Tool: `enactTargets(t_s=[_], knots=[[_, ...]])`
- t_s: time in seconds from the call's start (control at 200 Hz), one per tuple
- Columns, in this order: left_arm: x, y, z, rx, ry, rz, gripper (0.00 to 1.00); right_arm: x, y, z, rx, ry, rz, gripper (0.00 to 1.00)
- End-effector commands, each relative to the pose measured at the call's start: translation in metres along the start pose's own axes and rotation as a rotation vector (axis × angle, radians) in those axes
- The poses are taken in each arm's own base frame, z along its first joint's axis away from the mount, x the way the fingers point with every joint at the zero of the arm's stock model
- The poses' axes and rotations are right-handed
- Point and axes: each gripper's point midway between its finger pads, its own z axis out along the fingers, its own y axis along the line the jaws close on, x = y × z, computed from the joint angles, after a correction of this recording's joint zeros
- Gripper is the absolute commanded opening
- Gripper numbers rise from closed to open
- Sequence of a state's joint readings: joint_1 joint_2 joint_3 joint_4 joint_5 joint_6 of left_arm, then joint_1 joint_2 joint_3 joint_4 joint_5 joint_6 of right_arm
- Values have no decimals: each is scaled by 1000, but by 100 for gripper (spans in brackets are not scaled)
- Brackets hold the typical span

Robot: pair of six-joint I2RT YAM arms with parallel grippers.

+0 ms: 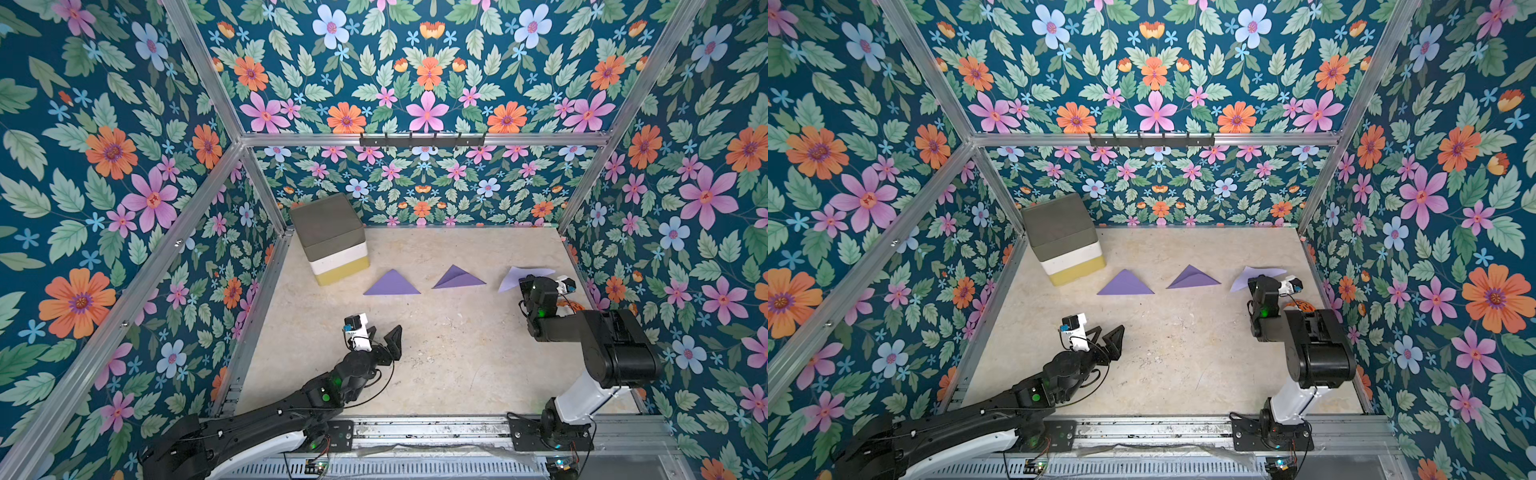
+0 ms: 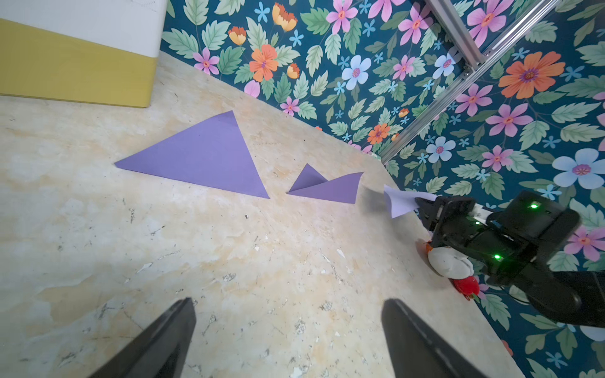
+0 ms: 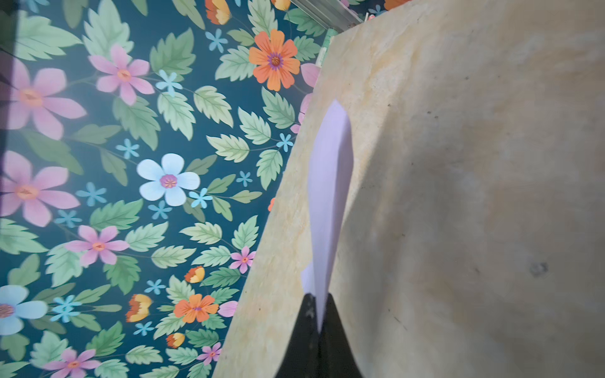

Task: Fold the square paper diagonally
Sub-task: Place the paper at the center of the board.

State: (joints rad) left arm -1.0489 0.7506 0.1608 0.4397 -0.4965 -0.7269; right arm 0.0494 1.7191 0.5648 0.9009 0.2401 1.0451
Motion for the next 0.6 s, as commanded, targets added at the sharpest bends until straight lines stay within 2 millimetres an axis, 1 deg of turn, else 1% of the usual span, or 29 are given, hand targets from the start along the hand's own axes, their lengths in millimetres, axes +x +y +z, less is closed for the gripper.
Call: enactTargets(t_s=[0.0, 0.11, 0.18, 0.28, 0.38, 0.485, 0.595], knots=[[-4, 7, -3, -27, -23, 21, 96, 2, -12, 11, 63, -3, -26, 5], [-6, 13, -5, -36, -47, 11, 96, 10, -30, 15, 126, 26, -7, 11], [-5, 17, -6, -54, -57, 6, 97, 14, -37, 13, 143, 39, 22, 19], [-3, 17, -5, -55, -47, 19, 97, 17, -43, 11, 174, 46, 23, 25], [-1, 20, -4, -72, -37, 19, 97, 16, -49, 9, 222, 47, 11, 35], [-4, 35, -4, -164, -57, -10, 99, 13, -52, 3, 250, 38, 3, 50], [-10, 49, -7, -266, -81, -8, 99, 16, -59, -2, 295, 59, -3, 66]])
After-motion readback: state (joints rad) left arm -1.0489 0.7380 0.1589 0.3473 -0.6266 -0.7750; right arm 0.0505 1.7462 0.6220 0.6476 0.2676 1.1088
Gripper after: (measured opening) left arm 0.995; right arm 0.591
